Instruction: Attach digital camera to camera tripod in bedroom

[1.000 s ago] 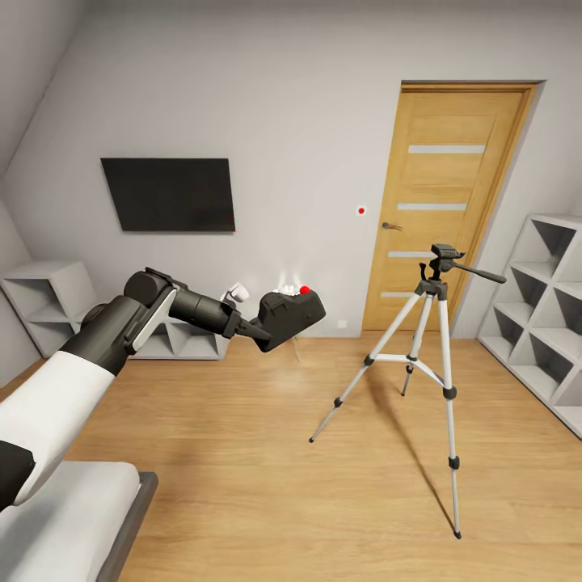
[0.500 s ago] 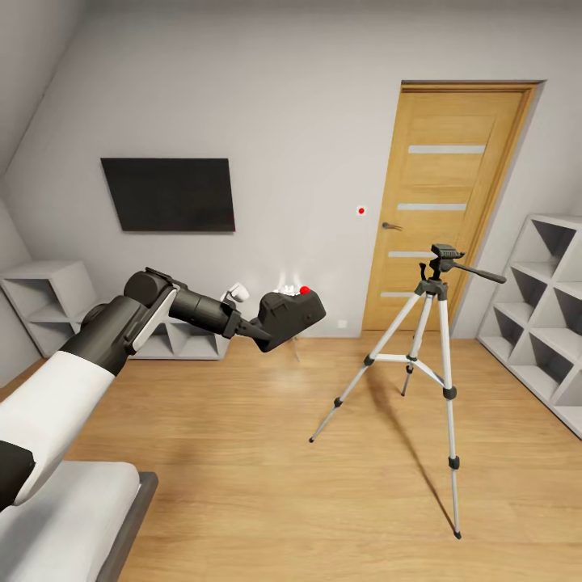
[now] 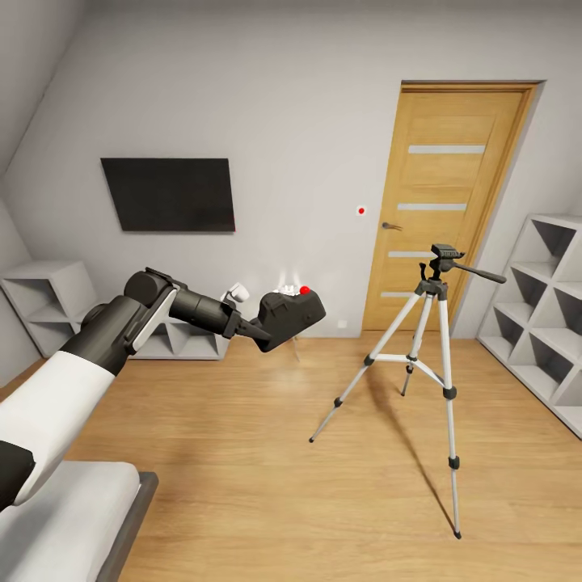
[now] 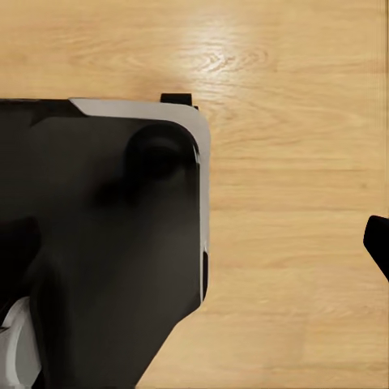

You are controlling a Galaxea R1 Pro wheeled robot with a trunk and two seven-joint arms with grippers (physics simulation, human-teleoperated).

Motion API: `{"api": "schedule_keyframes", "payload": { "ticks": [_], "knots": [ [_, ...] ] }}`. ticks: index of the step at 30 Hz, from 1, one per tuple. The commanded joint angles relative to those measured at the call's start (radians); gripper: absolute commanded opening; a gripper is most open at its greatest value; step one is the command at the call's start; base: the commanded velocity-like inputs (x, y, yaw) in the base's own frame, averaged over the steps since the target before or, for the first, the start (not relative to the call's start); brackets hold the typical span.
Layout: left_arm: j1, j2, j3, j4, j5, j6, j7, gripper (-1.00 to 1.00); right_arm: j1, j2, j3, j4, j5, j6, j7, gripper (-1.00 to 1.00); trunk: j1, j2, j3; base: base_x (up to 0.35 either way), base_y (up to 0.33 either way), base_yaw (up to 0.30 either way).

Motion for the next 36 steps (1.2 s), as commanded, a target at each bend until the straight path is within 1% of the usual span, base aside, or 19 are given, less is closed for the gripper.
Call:
{"api": "schedule_keyframes", "payload": {
  "ticks": [1, 4, 7, 8, 9, 11, 19, 36],
  "knots": [
    [-0.001, 0.001, -0.002, 0.000, 0.004, 0.008, -0.002, -1.00, -0.002, 0.000, 0.007, 0.005, -0.011, -0.009, 0.001, 1.00, 0.001, -0.002, -0.002, 0.000, 0.000, 0.000],
    [-0.001, 0.001, -0.003, 0.000, 0.004, 0.008, -0.002, -1.00, -0.002, 0.000, 0.005, 0.005, -0.019, -0.012, -0.024, 1.00, 0.001, -0.002, -0.002, 0.000, 0.000, 0.000],
    [-0.001, 0.001, -0.003, 0.000, 0.004, 0.008, -0.002, -1.00, -0.002, 0.000, -0.003, 0.005, -0.041, -0.013, -0.045, 1.00, 0.001, -0.002, -0.002, 0.000, 0.000, 0.000],
    [-0.001, 0.001, -0.003, 0.000, 0.004, 0.008, -0.002, -1.00, -0.002, 0.000, -0.008, 0.005, -0.055, -0.013, -0.052, 1.00, 0.001, -0.002, -0.002, 0.000, 0.000, 0.000],
    [-0.001, 0.001, -0.003, 0.000, 0.004, 0.008, -0.002, -1.00, -0.002, 0.000, -0.013, 0.005, -0.078, -0.014, -0.059, 1.00, 0.001, -0.002, -0.002, 0.000, 0.000, 0.000],
    [-0.001, 0.001, -0.003, 0.000, 0.004, 0.008, -0.002, -1.00, -0.002, 0.000, -0.015, 0.005, -0.087, -0.015, -0.061, 1.00, 0.001, -0.002, -0.002, 0.000, 0.000, 0.000],
    [-0.001, 0.001, -0.003, 0.001, 0.004, 0.008, 0.000, -1.00, -0.002, 0.000, -0.017, 0.005, -0.096, -0.014, -0.063, 1.00, 0.001, -0.002, -0.002, 0.052, -0.040, 0.000],
    [-0.001, 0.001, -0.003, 0.003, 0.004, 0.008, 0.001, -1.00, -0.002, 0.000, -0.017, 0.005, -0.097, -0.014, -0.063, 1.00, 0.001, -0.002, -0.002, 0.237, -0.189, 0.000]
  ]
}}
